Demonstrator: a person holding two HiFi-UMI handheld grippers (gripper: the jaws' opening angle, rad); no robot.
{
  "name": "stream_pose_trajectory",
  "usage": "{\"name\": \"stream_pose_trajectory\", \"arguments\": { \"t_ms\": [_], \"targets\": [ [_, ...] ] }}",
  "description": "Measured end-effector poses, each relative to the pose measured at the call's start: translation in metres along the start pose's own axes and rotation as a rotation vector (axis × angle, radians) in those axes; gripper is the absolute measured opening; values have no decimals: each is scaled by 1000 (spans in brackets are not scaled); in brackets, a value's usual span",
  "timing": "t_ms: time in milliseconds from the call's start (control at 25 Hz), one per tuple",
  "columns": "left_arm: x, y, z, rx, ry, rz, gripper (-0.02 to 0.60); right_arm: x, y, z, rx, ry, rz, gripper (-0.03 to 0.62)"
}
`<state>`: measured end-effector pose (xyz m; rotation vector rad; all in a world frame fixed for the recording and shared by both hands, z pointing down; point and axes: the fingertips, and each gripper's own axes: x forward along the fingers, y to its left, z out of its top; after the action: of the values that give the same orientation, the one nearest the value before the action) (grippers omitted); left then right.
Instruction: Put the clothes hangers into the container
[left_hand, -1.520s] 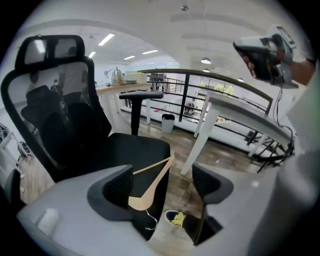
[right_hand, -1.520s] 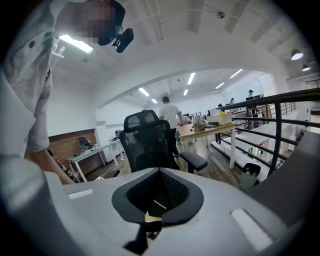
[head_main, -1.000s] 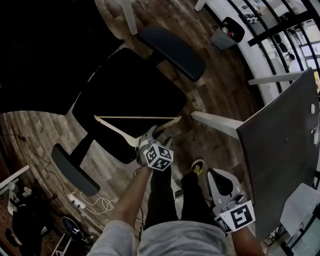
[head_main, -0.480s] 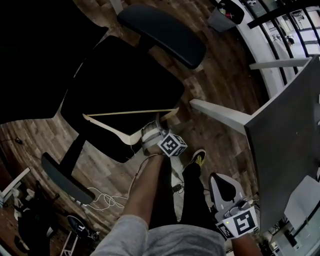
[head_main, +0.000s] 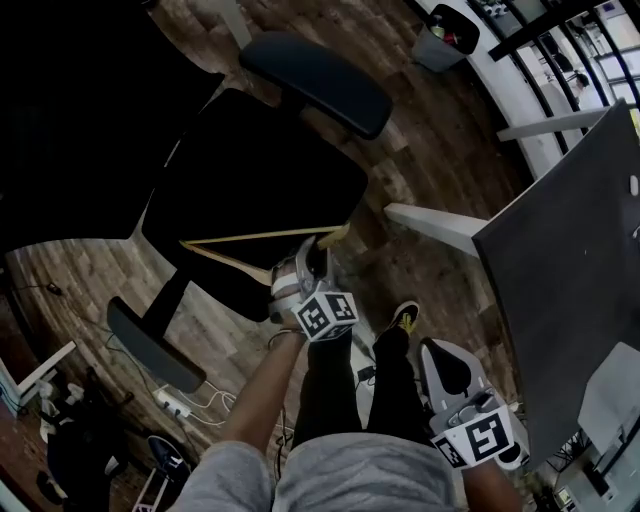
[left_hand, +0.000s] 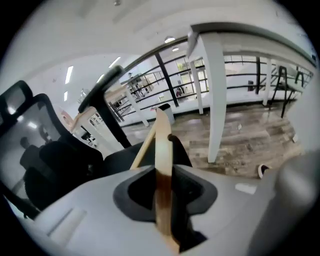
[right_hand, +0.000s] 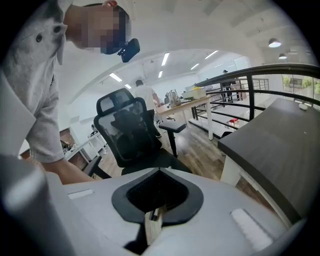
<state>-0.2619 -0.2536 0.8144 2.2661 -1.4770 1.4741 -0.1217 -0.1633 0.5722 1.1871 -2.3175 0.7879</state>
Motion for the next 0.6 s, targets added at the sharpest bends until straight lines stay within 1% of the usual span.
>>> {"name": "stream_pose_trajectory", "arguments": {
  "t_ms": [120,200,280,400,480,520,600],
  "targets": [
    [-54,44,14,-114,-61,8,94,-7,10,18,-9,-45,12,-2],
    [-88,78,24,-211,-102,19,92,-11,18,35,-19,-85,21,-2],
    [-120,109,37,-321,-160,22,92,-17,24,51,-30,-122,27,-2],
    [-166,146,63,-496,-301,-6,92,-28,31,69,-46,-166,35,-2],
    [-196,166,85,-593,-413,-43,91,-37,36,79,-56,-191,42,-2],
    [-210,176,97,-621,-468,-58,91,-41,38,85,-61,-206,43,-2],
    [-234,195,120,-647,-549,-73,91,-50,41,98,-73,-236,39,-2]
  ]
}}
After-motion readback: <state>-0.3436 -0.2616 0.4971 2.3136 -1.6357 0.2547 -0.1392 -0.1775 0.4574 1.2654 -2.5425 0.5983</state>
